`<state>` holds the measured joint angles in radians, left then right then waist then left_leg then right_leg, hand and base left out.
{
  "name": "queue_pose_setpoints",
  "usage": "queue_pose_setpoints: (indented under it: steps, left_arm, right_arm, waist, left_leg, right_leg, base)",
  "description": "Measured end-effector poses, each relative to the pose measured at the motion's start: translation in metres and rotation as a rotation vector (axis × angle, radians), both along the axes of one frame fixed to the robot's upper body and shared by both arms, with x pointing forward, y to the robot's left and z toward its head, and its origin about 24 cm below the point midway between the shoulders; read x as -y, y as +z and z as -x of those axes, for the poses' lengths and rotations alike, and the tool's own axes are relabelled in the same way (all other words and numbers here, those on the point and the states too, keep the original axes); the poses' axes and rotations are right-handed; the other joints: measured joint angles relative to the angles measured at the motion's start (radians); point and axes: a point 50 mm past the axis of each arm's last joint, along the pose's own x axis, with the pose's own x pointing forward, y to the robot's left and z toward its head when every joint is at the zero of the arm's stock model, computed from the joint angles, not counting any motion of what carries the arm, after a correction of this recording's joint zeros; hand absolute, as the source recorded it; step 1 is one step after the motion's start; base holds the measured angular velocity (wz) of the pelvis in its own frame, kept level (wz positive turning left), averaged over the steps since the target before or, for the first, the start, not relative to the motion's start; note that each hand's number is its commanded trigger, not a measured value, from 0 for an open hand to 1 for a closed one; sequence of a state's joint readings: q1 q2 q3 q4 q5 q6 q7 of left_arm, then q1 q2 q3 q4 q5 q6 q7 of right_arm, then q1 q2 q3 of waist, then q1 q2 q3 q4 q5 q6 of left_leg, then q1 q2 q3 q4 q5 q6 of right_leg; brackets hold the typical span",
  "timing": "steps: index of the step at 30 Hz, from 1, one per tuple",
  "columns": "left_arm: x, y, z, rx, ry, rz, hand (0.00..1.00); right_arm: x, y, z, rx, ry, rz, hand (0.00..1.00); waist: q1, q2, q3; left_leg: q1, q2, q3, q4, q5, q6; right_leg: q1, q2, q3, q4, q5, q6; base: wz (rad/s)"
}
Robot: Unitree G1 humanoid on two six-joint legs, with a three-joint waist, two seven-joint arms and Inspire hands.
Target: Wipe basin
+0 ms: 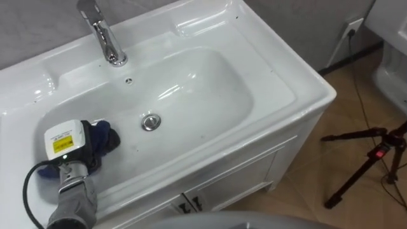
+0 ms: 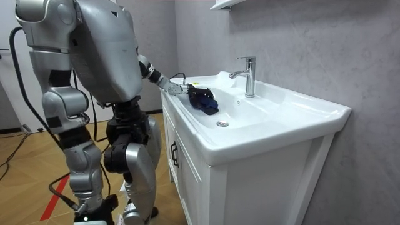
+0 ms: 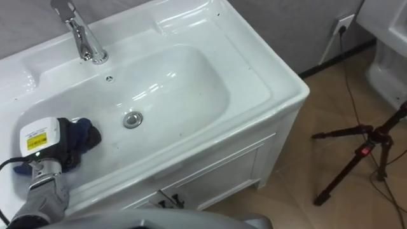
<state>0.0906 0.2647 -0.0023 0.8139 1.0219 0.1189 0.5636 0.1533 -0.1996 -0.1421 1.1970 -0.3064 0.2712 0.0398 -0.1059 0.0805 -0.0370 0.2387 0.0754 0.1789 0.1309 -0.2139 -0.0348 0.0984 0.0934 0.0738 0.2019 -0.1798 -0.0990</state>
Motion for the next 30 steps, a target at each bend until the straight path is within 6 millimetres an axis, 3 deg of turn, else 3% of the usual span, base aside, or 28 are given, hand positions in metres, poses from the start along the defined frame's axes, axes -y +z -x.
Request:
queue_pose_setpoints:
  steps: [5, 8, 9, 10, 17, 19, 20, 24, 29, 30]
  left_arm:
    - [0.005, 0.001, -0.004, 0.025, 0.009, 0.013, 1.00]
    - [0.008, 0.005, -0.012, 0.073, 0.028, 0.046, 1.00]
    - [0.009, 0.008, -0.017, 0.095, 0.024, 0.053, 1.00]
    - [0.010, 0.011, -0.022, 0.118, 0.019, 0.059, 1.00]
    - [0.016, 0.029, -0.037, 0.248, 0.044, 0.167, 1.00]
    - [0.020, 0.042, -0.047, 0.316, 0.030, 0.194, 1.00]
    - [0.021, 0.045, -0.049, 0.330, 0.029, 0.200, 1.00]
    - [0.025, 0.065, -0.061, 0.424, -0.005, 0.214, 1.00]
    - [0.028, 0.098, -0.073, 0.603, -0.039, 0.231, 1.00]
    - [0.030, 0.105, -0.075, 0.645, -0.047, 0.244, 1.00]
  right_arm:
    - [-0.001, 0.000, -0.009, 0.048, 0.005, 0.007, 0.00]
    - [-0.003, -0.001, -0.014, 0.091, -0.001, 0.014, 0.00]
    - [-0.003, -0.001, -0.015, 0.108, -0.010, 0.016, 0.00]
    - [-0.004, -0.001, -0.016, 0.125, -0.025, 0.017, 0.00]
    - [-0.007, -0.003, -0.015, 0.144, -0.046, 0.010, 0.00]
    - [-0.009, -0.003, -0.020, 0.162, -0.038, 0.002, 0.00]
    - [-0.010, -0.004, -0.022, 0.164, -0.030, 0.000, 0.00]
    - [-0.011, -0.004, -0.026, 0.168, -0.008, -0.003, 0.00]
    - [-0.011, -0.004, -0.025, 0.177, -0.008, 0.009, 0.00]
    - [-0.011, -0.004, -0.025, 0.175, -0.003, 0.007, 0.00]
  waist:
    - [-0.001, 0.003, 0.0048]
    - [-0.003, -0.003, 0.0123]
    - [-0.005, -0.007, 0.0216]
    - [-0.004, -0.008, 0.0248]
    - [-0.003, -0.021, 0.0341]
    - [0.001, -0.032, 0.0470]
    - [0.001, -0.038, 0.0496]
    - [0.007, -0.049, 0.0439]
    - [0.005, -0.027, 0.0379]
    - [0.004, -0.022, 0.0407]
  left_leg:
    - [-0.002, 0.000, -0.030, -0.002, 0.001, -0.001]
    - [-0.017, -0.001, -0.044, -0.002, 0.001, -0.001]
    - [-0.026, -0.002, -0.055, -0.002, 0.001, -0.001]
    - [-0.039, -0.002, -0.060, -0.002, 0.001, -0.001]
    - [-0.085, -0.007, -0.103, 0.002, 0.001, -0.001]
    - [-0.097, -0.007, -0.112, 0.003, 0.002, -0.003]
    - [-0.101, -0.006, -0.115, 0.004, 0.002, -0.003]
    - [-0.131, -0.007, -0.131, 0.005, 0.002, -0.004]
    - [-0.118, -0.012, -0.134, 0.004, 0.002, -0.004]
    - [-0.105, -0.013, -0.129, 0.004, 0.002, -0.004]
  right_leg:
    - [0.008, -0.002, -0.016, -0.008, -0.003, -0.003]
    - [0.006, -0.007, -0.039, -0.017, -0.003, -0.002]
    - [0.002, -0.010, -0.049, -0.018, -0.004, -0.001]
    - [-0.009, -0.010, -0.054, -0.018, -0.004, -0.001]
    - [-0.032, -0.019, -0.097, -0.032, -0.004, 0.000]
    - [-0.034, -0.021, -0.112, -0.033, -0.004, 0.000]
    - [-0.036, -0.021, -0.118, -0.033, -0.004, 0.000]
    - [-0.058, -0.024, -0.132, -0.032, -0.003, 0.001]
    - [-0.038, -0.030, -0.132, -0.033, -0.002, 0.002]
    - [-0.028, -0.031, -0.131, -0.034, -0.002, 0.002]
  base:
    - [0.11]
    - [0.26]
    - [0.31]
    - [0.25]
    - [0.20]
    - [0.19]
    - [0.19]
    - [0.13]
    - [0.00]
    - [-0.03]
